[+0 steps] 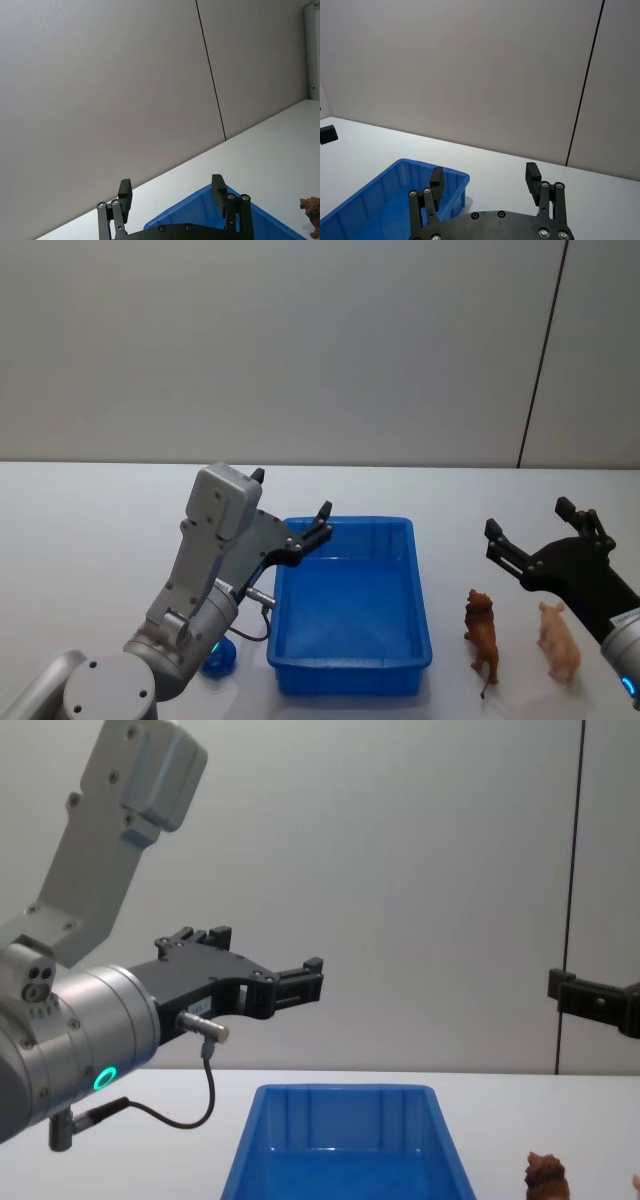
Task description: Pick up the two dolls from the table and place them into the box.
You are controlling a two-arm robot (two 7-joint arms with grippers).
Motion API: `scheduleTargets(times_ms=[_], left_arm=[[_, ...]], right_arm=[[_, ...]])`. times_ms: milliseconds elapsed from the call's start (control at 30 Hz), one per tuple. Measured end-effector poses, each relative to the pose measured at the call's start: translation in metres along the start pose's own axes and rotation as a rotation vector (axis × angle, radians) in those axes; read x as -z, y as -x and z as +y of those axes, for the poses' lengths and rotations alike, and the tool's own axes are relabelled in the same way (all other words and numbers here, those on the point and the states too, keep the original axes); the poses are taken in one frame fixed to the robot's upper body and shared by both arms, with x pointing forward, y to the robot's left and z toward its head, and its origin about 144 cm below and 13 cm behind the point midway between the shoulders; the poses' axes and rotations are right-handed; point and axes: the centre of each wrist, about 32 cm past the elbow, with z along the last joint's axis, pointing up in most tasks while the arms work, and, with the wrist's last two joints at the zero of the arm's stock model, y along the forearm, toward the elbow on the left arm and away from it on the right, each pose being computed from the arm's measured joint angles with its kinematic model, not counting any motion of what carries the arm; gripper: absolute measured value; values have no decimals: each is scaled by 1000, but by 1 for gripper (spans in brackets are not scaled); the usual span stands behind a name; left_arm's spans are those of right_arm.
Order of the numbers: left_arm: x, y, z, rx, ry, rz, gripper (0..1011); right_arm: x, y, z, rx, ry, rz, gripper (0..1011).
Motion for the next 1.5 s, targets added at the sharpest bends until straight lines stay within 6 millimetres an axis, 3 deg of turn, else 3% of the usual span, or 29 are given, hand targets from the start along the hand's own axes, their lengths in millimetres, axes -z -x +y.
scheduleTargets(times_ms=[900,1500], left_arm=[[0,0,0,0,0,0,1002],[0,0,0,0,0,0,1001]], right_arm=[[0,-1,0,0,2,-1,1000],[14,-33,-7,-10,158,2,1000]])
